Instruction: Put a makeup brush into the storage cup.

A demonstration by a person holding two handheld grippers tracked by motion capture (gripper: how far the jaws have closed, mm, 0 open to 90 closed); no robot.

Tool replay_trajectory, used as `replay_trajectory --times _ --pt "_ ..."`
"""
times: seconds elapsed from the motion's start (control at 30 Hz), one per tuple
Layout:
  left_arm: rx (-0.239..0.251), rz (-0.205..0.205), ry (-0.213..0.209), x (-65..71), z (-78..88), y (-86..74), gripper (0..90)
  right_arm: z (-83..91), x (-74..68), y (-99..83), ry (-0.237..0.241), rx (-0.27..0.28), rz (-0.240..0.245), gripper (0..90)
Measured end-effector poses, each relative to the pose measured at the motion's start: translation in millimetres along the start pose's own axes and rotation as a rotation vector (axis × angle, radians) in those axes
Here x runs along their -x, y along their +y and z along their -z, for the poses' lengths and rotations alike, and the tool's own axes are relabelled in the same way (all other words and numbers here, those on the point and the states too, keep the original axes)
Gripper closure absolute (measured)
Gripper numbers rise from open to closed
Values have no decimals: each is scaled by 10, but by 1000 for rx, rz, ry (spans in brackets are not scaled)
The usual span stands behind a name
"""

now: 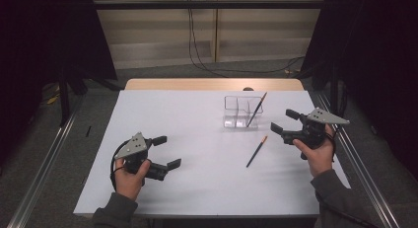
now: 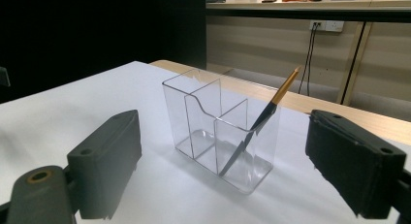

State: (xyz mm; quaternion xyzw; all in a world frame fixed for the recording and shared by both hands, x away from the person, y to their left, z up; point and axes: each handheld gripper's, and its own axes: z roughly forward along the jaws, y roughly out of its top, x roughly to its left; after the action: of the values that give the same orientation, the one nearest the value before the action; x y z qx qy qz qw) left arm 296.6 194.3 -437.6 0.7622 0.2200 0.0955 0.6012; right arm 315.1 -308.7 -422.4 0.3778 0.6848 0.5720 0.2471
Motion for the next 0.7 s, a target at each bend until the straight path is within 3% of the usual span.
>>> replay_trajectory --times 0.4,0.7 --pt "0 -1 -1 3 -1 2 28 96 -32 -73 1 -6 4 119" --pt "-4 -7 15 3 6 6 28 262 -93 -157 20 -13 8 113"
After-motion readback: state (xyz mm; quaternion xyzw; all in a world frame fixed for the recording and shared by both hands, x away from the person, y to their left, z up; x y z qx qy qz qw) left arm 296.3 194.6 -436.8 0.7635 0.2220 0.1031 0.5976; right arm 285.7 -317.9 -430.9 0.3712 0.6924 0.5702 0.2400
